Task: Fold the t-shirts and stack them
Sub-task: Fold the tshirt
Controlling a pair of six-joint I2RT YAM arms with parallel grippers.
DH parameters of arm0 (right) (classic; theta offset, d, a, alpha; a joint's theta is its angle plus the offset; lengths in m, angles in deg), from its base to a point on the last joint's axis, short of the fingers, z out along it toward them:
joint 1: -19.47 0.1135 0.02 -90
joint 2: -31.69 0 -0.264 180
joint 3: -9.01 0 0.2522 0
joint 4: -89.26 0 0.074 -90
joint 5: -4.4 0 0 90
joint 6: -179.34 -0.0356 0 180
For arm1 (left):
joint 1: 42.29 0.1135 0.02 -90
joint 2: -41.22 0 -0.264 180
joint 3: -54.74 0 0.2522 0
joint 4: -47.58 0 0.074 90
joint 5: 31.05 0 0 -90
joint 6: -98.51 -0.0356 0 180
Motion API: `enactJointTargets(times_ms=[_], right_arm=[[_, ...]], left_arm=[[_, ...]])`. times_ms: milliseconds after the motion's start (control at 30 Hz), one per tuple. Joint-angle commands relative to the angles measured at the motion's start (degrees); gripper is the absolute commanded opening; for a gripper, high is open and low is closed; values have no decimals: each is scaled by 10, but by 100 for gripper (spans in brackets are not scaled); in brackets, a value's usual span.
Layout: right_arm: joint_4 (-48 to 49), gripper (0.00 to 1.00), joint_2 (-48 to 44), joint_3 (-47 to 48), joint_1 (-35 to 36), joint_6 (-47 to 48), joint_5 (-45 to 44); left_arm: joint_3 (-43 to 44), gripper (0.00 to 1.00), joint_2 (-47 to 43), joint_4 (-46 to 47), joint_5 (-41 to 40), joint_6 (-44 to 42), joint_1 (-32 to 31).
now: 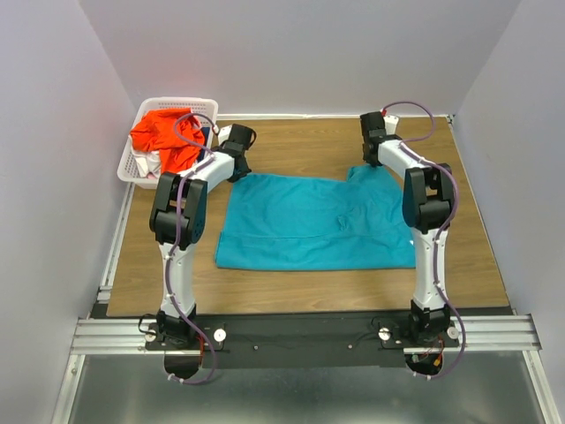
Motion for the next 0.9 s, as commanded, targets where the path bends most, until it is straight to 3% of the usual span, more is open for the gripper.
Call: enactJointTargets(times_ms=[0,133,533,867], right_arm=[[-24,3,-24,-14,-2,-2,-18],[-22,1,-74,-30,-2,-6,-10],[-2,1,-316,-275,3,-37,12],[-2,1,-491,-424,3,-49,38]], left_arm=[[-7,0,-32,-9,-8,4,-3],[-28,0,-54,-2,-5,7,-3],[-176,0,-173,57,13,26,-9],[-283,0,-269,83,2,42,-14]])
